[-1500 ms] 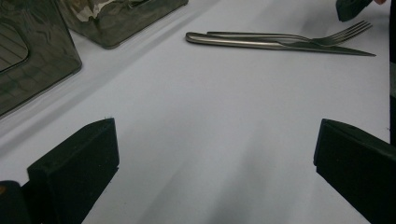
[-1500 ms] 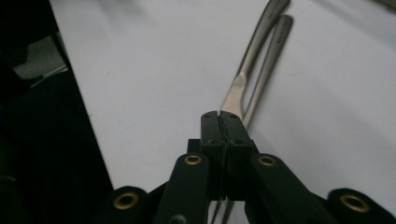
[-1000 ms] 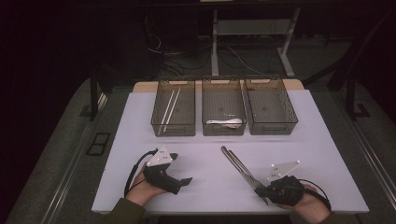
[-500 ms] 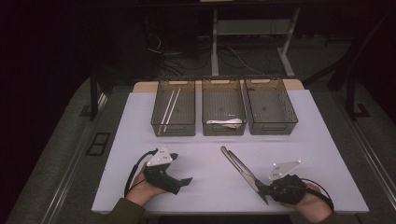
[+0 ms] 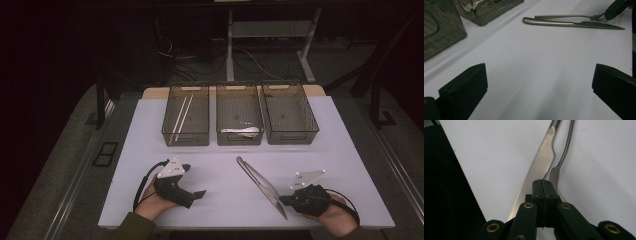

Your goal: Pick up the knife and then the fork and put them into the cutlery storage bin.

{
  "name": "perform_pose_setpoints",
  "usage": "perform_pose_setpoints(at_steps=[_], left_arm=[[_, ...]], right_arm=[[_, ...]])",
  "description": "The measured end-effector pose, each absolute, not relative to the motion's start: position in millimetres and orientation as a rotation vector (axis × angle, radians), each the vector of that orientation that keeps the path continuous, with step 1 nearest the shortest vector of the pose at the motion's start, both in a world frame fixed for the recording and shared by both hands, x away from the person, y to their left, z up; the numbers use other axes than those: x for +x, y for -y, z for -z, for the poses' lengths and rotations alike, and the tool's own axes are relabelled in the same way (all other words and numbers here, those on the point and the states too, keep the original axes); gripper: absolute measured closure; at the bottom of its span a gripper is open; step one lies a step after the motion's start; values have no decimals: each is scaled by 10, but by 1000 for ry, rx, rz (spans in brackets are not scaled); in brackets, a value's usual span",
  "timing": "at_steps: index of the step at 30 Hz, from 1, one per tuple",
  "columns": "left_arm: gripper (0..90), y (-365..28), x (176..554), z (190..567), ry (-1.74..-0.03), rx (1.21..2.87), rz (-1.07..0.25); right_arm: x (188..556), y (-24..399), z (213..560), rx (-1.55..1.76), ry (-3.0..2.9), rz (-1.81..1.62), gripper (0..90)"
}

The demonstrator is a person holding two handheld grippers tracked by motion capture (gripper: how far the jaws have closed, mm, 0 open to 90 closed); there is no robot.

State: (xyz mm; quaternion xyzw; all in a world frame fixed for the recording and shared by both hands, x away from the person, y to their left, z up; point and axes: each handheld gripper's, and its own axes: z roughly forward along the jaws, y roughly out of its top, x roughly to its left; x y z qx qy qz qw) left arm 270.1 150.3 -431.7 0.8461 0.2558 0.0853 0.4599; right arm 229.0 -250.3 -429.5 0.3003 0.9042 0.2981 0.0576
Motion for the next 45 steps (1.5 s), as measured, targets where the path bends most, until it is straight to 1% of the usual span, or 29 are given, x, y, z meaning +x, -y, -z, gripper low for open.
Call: perform_pose_setpoints(at_steps=[11, 18, 24, 28, 35, 39, 45], left_arm=[[0, -1501, 2700, 4318, -630, 2085, -210], [0, -1498, 2701, 4319, -632, 2087, -209], [0, -1490, 2703, 4323, -631, 2083, -211], [0, -1491, 2701, 4325, -637, 2079, -208], [0, -1494, 2699, 4321, -635, 2079, -208], [0, -1500, 2703, 4323, -632, 2081, -207], [0, -1490, 2701, 4326, -632, 2081, -205]], right_arm=[[2267, 2463, 4268, 894, -2776, -977, 895], [2330, 2465, 4173, 915, -2735, -1042, 830], [2523, 2418, 4146, 967, -2689, -1026, 763], [2662, 2326, 4174, 998, -2691, -1012, 743], [2840, 2141, 4258, 1042, -2713, -922, 728], [2868, 2084, 4305, 1059, -2731, -845, 730], [2873, 2092, 4316, 1085, -2748, -789, 776]])
